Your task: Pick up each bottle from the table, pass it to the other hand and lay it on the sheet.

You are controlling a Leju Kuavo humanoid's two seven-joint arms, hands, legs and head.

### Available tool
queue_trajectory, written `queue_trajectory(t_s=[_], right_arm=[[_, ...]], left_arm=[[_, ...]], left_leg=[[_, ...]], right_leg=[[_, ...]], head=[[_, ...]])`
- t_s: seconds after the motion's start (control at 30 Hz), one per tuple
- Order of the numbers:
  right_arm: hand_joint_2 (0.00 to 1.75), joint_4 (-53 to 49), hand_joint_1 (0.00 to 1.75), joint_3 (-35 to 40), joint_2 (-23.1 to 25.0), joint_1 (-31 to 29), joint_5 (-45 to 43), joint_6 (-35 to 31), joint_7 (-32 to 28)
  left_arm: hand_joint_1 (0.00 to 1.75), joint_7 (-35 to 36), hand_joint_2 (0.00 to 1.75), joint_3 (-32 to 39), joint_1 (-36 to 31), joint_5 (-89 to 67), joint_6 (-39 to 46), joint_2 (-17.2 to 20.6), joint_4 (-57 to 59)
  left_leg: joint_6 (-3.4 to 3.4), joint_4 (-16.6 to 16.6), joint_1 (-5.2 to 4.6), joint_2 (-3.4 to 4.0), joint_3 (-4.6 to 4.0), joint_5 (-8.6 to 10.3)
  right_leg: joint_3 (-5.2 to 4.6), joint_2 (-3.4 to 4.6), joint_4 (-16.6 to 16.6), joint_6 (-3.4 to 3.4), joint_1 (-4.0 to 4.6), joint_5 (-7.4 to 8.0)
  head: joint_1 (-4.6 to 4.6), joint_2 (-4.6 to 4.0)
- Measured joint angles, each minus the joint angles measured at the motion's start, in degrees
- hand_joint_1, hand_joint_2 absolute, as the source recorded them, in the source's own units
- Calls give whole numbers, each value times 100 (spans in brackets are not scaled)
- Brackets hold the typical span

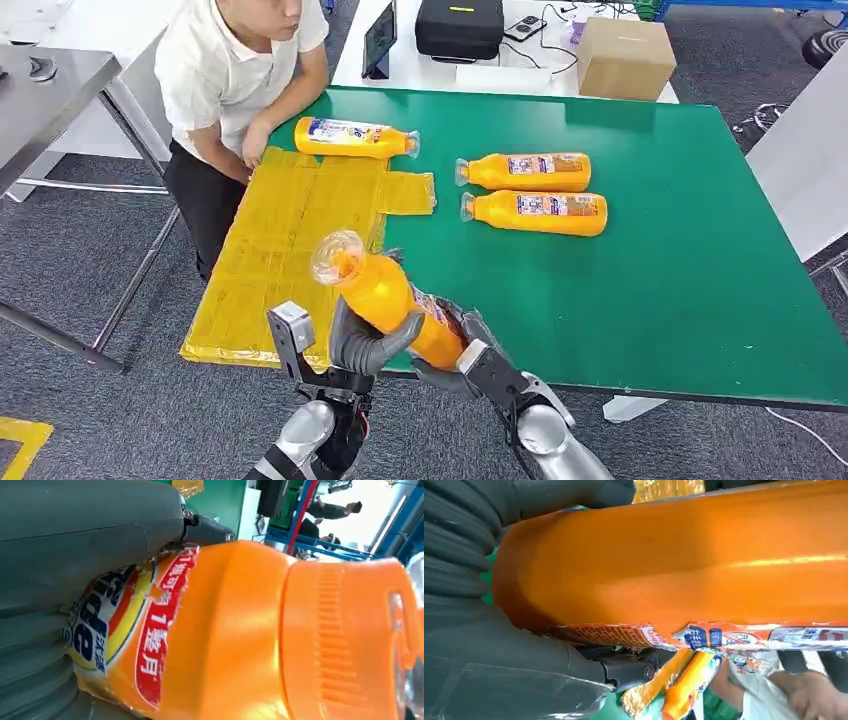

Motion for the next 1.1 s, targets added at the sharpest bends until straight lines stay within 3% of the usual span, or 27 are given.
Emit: queue_trajectory(t_s=[0.07,0.1,0.23,0.4,0.63,0.7,0.77,0.87,1.1], right_arm=[[175,-2,0,-7,-2,2,-149,98,22],[0,-7,0,-7,-2,4,-199,177,24],[0,-9,0,-17,37,18,-267,151,26],[0,-31,0,-37,186,75,162,-587,-59],[0,-205,0,-192,330,266,1377,-2678,-212],[0,-276,0,-284,334,353,1947,-3615,-267],[0,-440,0,-508,321,485,2455,-4127,-284],[0,-658,0,-851,328,660,3032,-4221,-378],[0,-885,0,-1243,356,834,3158,-4230,-409]], left_arm=[[175,-2,175,28,-6,37,-48,0,0],[175,15,175,48,-16,94,-88,0,0],[175,240,175,171,-15,394,-240,4,-7],[175,457,175,370,-7,619,-328,4,-158],[175,460,175,727,5,388,171,7,-526],[175,176,175,798,-4,-225,754,39,-606],[175,-112,175,835,-56,-983,1415,92,-619],[175,-315,175,870,-130,-1642,1854,168,-606],[175,-356,175,883,-188,-1768,1963,258,-562]], left_leg=[[0,0,0,0,0,0],[0,0,0,0,0,0],[0,0,0,0,0,0],[-1,0,1,0,0,0],[-1,0,1,-2,-1,1],[-1,0,0,-2,-1,1],[-1,0,0,-4,-1,0],[-1,0,0,-4,-1,0],[-1,0,1,-2,-1,1]], right_leg=[[0,0,0,0,0,0],[0,0,0,0,0,0],[0,0,0,0,0,0],[-1,0,0,0,1,0],[-1,-1,1,0,0,0],[-1,-1,1,0,0,0],[0,-2,1,0,0,0],[0,-1,1,0,0,0],[-1,0,1,0,0,0]], head=[[0,0],[0,0],[0,0],[0,0],[2,0],[0,0],[0,0],[0,0],[0,0]])
